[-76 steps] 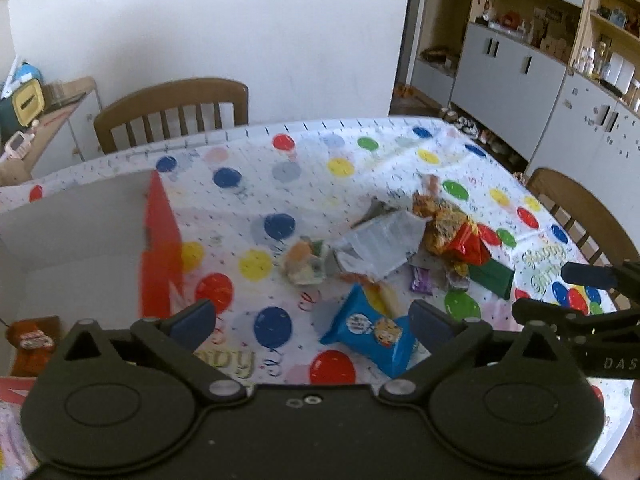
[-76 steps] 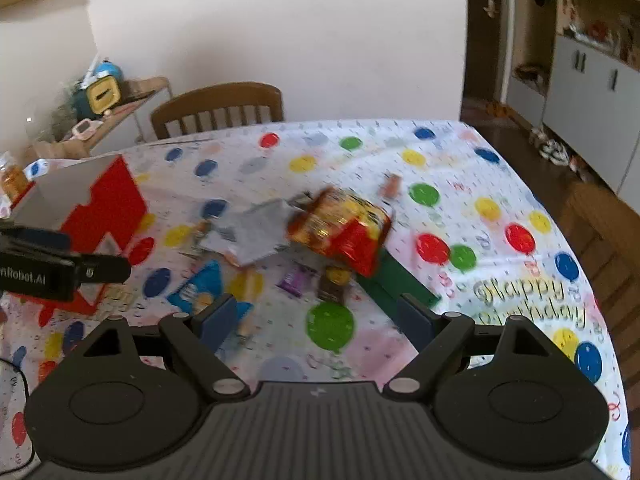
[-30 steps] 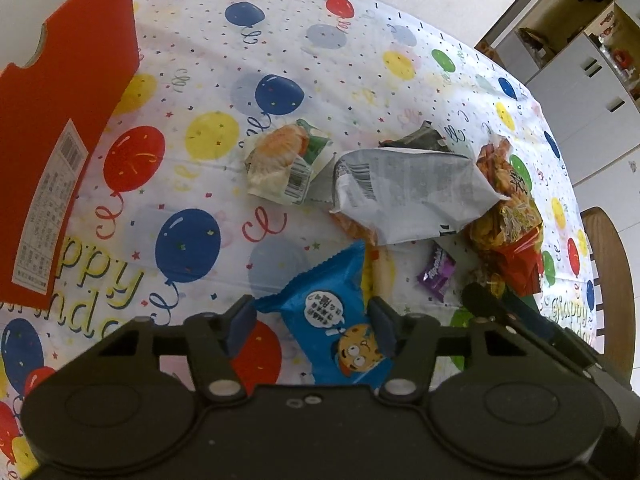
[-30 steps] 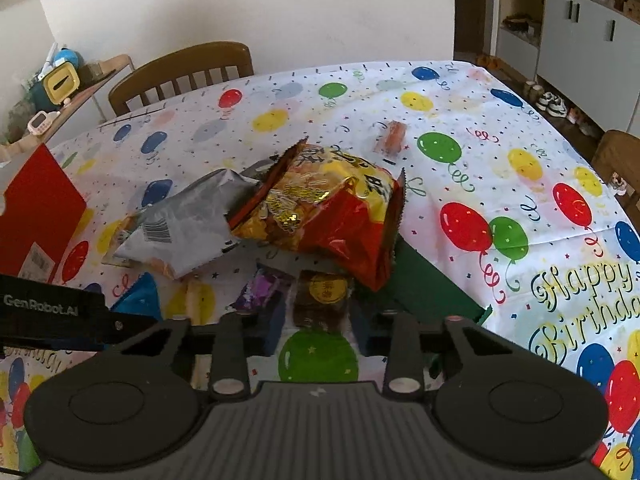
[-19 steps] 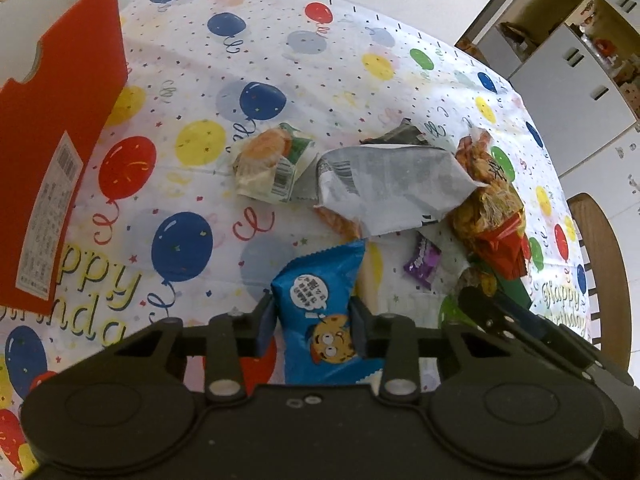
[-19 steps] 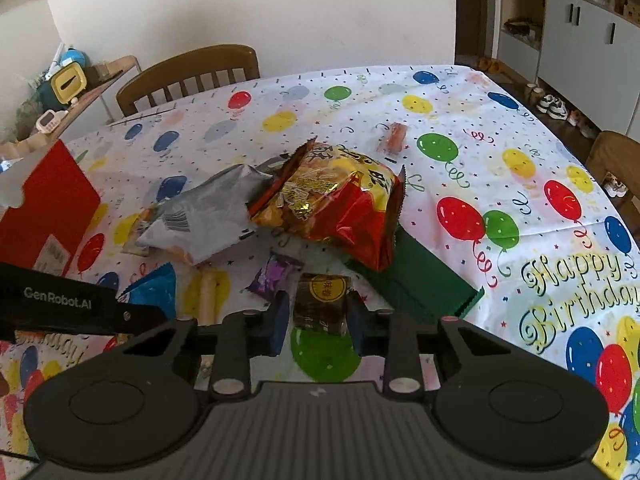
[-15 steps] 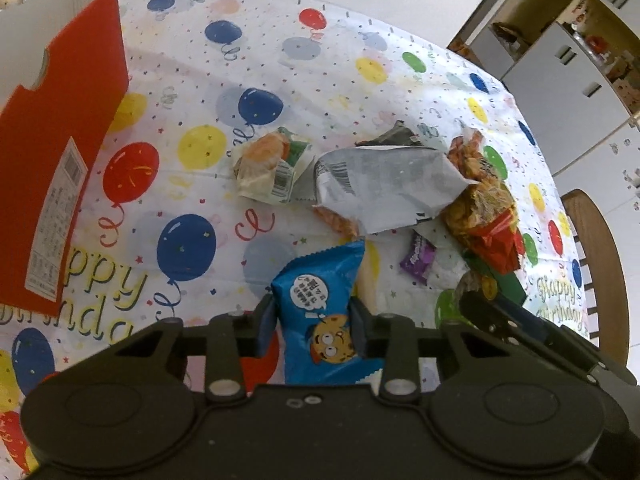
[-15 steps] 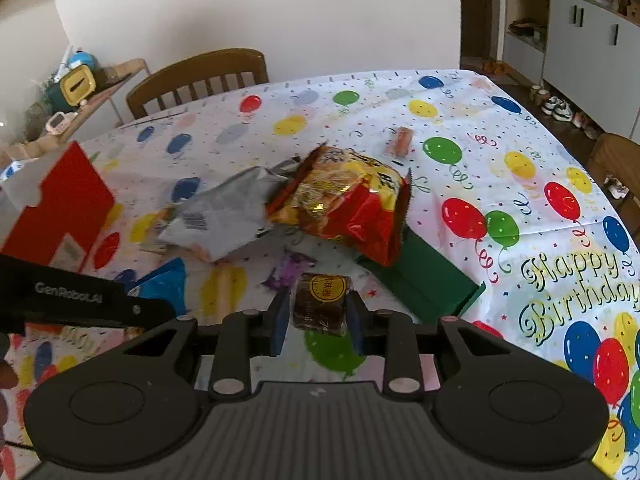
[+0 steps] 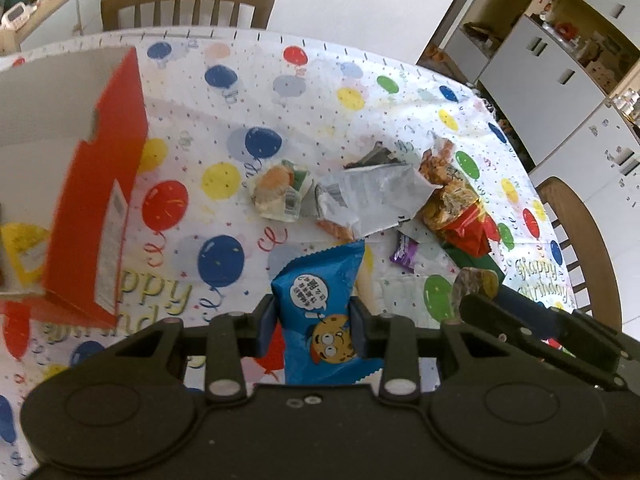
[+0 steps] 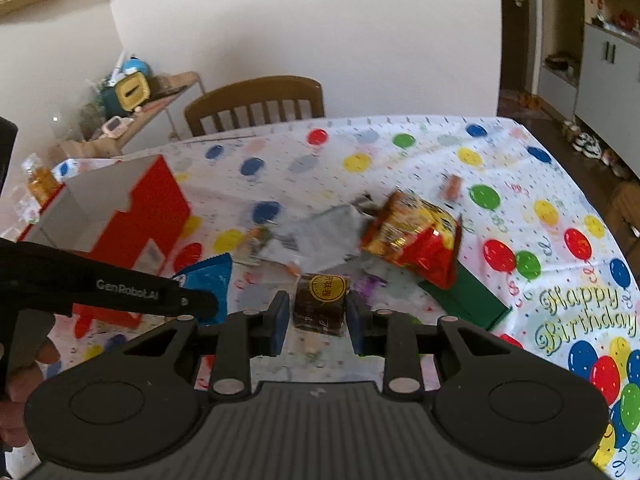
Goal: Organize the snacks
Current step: 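Carry both snacks over the red box and open both tools to release them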
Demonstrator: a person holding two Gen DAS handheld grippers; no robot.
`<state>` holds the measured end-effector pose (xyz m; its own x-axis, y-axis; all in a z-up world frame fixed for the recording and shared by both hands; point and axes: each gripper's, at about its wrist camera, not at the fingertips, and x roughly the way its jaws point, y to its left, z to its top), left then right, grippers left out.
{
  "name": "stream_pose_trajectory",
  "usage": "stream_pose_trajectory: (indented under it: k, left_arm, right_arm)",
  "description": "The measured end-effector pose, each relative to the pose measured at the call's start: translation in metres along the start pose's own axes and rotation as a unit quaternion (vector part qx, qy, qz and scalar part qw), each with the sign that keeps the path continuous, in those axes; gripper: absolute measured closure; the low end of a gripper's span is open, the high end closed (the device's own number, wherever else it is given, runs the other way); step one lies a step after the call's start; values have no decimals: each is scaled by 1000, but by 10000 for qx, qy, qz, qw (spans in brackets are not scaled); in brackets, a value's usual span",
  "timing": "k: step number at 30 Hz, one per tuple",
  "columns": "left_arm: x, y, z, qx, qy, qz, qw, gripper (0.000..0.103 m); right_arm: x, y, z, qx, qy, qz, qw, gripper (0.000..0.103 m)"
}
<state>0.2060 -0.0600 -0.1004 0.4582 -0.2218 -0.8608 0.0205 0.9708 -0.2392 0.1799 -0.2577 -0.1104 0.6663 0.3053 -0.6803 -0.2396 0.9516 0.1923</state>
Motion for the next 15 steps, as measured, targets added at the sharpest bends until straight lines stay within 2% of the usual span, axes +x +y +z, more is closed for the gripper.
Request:
stream_pose_trajectory:
  k: [15]
  left_arm:
    - [-66,37,18,161,-463,149,9987,68]
  right_arm:
    - [-16,75,28,-558,-241,542,9967,73]
